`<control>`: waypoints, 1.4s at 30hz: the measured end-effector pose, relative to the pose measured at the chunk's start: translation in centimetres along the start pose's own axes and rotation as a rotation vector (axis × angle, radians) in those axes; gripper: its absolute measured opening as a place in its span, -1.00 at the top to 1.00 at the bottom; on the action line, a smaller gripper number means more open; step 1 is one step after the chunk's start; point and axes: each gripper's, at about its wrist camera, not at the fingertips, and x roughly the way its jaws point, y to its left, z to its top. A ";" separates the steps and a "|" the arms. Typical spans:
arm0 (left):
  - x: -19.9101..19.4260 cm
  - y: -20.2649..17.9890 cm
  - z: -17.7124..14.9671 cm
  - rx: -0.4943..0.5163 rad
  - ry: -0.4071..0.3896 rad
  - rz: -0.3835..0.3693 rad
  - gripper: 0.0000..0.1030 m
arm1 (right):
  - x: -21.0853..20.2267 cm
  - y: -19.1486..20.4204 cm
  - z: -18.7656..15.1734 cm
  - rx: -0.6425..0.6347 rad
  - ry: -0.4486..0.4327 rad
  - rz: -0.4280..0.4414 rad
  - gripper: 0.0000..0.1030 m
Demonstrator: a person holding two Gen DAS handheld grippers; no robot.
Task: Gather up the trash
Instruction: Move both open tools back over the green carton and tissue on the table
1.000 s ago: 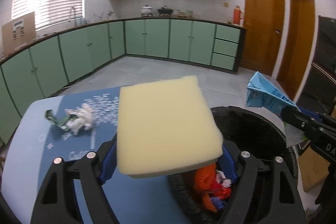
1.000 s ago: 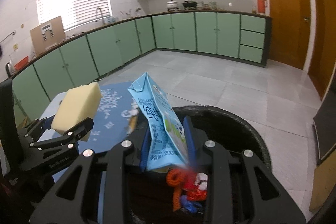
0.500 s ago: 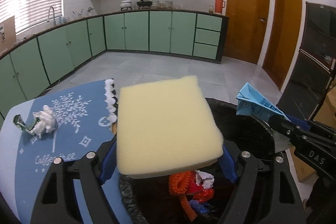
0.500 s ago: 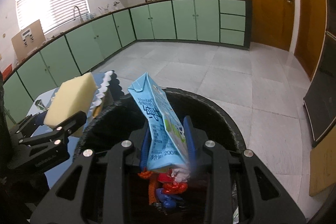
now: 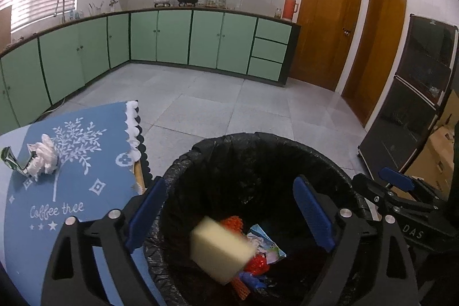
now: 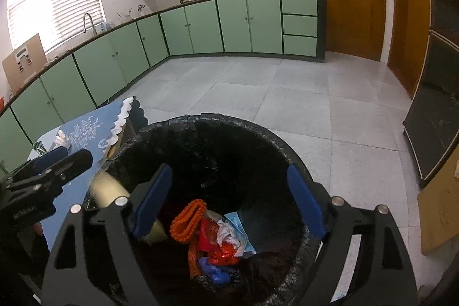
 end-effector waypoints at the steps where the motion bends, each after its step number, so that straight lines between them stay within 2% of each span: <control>1: -0.4 0.1 0.1 -0.002 -0.011 0.004 -0.72 | -0.2 0.1 0.0 0.000 -0.004 -0.003 -0.59; 9: -3.4 2.6 0.9 -0.008 -0.081 0.062 -0.72 | -1.6 1.7 0.9 -0.010 -0.036 0.026 -0.68; 16: -6.9 8.2 0.0 -0.036 -0.127 0.192 -0.72 | -2.2 5.8 1.5 -0.050 -0.057 0.089 -0.72; 24: -10.0 16.2 -1.8 -0.109 -0.132 0.342 -0.72 | -1.0 13.0 2.1 -0.109 -0.051 0.196 -0.73; 30: -11.6 21.8 -3.1 -0.164 -0.133 0.427 -0.72 | 0.4 18.8 2.5 -0.154 -0.046 0.268 -0.73; 42: -11.1 29.4 -4.3 -0.213 -0.119 0.529 -0.72 | 5.8 29.4 2.8 -0.238 -0.032 0.351 -0.73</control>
